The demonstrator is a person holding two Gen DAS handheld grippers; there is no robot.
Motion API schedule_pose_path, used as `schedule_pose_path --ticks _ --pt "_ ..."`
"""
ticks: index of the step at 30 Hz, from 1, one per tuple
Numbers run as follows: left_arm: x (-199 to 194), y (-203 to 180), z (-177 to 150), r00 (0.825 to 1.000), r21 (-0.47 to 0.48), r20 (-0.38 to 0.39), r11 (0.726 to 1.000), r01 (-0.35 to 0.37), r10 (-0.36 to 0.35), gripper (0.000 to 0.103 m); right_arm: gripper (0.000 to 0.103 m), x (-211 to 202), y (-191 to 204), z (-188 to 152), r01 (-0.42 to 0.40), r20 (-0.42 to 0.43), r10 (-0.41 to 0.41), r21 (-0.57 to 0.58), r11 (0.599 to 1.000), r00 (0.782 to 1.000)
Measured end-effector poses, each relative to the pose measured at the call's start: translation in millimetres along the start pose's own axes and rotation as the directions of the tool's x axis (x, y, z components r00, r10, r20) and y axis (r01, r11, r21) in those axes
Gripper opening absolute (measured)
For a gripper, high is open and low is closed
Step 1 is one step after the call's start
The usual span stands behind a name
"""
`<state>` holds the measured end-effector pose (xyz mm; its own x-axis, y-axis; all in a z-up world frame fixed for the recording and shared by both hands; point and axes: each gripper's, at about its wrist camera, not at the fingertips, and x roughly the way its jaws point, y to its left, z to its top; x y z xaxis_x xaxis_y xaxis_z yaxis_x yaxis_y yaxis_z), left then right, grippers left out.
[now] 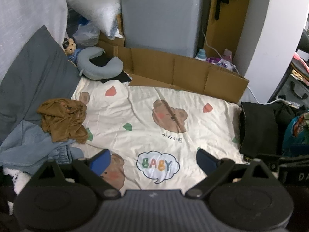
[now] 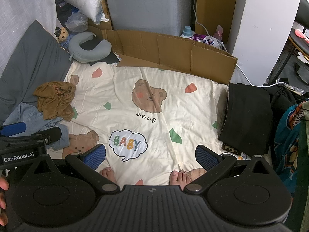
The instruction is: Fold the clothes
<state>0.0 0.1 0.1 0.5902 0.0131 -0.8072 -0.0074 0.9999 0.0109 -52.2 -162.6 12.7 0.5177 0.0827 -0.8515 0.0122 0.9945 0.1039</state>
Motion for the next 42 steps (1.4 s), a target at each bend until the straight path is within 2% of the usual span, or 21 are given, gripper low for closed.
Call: schedule_pose_path --ticks 42 --pt "0.7 2.0 -0.6 1.000 -0.001 -0.001 1.000 0.003 -0.003 0.097 0.102 -0.2 -0.6 0.5 -0.006 -0.002 0.006 0.004 1.000 1.000"
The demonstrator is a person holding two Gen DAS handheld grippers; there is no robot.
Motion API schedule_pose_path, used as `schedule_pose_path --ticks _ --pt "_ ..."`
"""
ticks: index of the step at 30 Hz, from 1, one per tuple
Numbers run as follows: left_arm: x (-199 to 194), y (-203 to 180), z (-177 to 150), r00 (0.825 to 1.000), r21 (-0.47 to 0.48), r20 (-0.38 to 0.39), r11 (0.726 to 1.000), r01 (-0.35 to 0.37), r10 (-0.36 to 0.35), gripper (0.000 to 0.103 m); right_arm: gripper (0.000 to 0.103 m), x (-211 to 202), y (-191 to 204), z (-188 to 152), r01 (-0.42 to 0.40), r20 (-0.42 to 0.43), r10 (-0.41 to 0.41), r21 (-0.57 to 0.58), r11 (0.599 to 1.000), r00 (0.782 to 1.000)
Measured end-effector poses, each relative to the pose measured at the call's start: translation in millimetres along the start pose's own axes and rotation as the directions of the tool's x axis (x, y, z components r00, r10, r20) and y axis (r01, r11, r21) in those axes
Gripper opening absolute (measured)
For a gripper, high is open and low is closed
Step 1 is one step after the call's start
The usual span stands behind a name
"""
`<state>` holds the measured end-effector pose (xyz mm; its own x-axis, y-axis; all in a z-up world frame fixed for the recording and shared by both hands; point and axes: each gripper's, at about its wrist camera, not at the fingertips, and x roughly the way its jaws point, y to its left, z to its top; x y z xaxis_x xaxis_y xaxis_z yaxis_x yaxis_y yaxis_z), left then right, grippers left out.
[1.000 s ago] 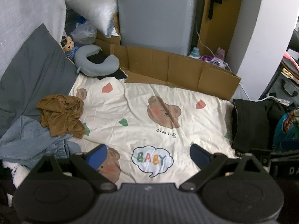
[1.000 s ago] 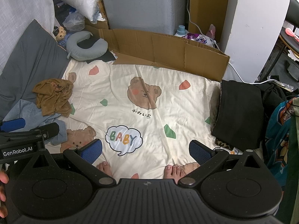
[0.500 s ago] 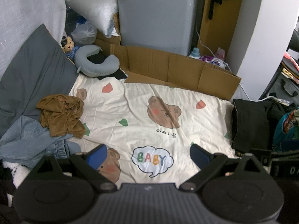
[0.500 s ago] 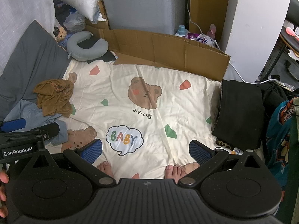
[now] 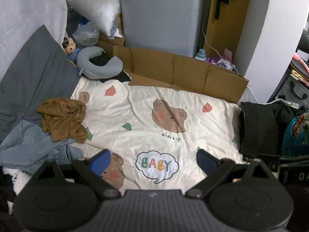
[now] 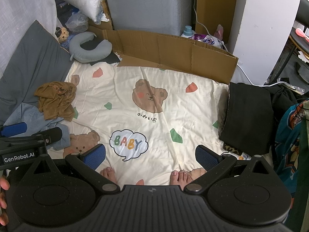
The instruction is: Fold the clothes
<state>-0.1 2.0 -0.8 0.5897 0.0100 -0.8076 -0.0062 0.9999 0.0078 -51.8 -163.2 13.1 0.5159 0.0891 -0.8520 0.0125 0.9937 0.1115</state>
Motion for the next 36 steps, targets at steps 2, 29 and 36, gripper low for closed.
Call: schedule_pose_path --ticks 2,29,36 --pt "-0.3 -0.8 -0.2 1.000 0.001 -0.001 1.000 -0.001 0.001 0.097 0.102 0.2 0.3 0.3 0.000 -0.001 0.000 0.000 1.000 1.000" --pt "-1.1 -0.3 -0.8 1.000 0.001 -0.001 1.000 -0.012 0.012 0.097 0.102 -1.7 3.0 -0.1 0.016 0.009 -0.016 -0.019 1.000 1.000" --pt "-4.4 0.1 -0.7 1.000 -0.004 0.009 1.000 -0.003 0.003 0.101 0.102 -1.2 3.3 0.0 0.013 -0.012 -0.013 -0.027 1.000 1.000"
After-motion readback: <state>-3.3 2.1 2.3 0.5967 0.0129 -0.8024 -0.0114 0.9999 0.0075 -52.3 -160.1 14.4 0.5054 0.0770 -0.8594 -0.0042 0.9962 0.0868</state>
